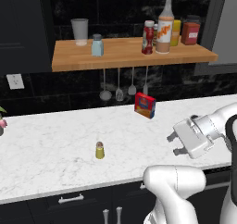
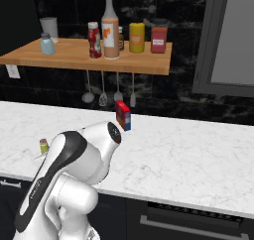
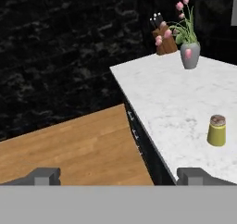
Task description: Put the shaker and condiment bottle from the counter next to their counterparts in the cabinet.
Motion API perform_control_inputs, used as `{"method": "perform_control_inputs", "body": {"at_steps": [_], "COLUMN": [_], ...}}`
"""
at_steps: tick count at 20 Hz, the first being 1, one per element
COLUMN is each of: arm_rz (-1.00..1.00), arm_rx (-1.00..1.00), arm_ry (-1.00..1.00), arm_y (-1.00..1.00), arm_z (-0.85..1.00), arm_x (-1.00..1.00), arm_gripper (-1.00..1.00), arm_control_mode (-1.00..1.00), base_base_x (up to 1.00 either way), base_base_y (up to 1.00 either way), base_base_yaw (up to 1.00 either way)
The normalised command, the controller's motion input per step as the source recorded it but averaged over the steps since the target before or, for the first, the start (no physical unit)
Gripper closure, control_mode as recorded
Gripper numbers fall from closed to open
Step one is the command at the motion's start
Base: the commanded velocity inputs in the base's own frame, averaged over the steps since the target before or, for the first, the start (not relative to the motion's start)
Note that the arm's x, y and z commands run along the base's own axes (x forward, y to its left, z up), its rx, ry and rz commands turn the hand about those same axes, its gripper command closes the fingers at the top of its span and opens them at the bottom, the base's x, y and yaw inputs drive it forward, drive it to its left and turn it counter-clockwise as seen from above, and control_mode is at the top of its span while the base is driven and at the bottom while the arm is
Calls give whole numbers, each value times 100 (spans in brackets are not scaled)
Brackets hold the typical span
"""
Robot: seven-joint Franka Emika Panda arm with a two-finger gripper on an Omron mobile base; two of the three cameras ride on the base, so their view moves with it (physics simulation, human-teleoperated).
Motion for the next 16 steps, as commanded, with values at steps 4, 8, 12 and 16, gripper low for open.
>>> {"method": "perform_control_inputs", "body": {"at_steps": [4, 8, 12, 16], "arm_rz": [-6, -4, 0, 0], "arm_rx": [-6, -1, 0, 0], "arm_ry": [-3, 0, 0, -1], "arm_y": [0, 0, 2, 14], "arm_z": [-28, -5, -6, -14], "arm_x": [58, 64, 54, 38], "arm_gripper": [-100, -100, -100, -100], "arm_control_mode": [-100, -100, -100, -100], "base_base_x": [0, 0, 0, 0], "base_base_y": [0, 0, 0, 0], "base_base_yaw": [0, 0, 0, 0]}}
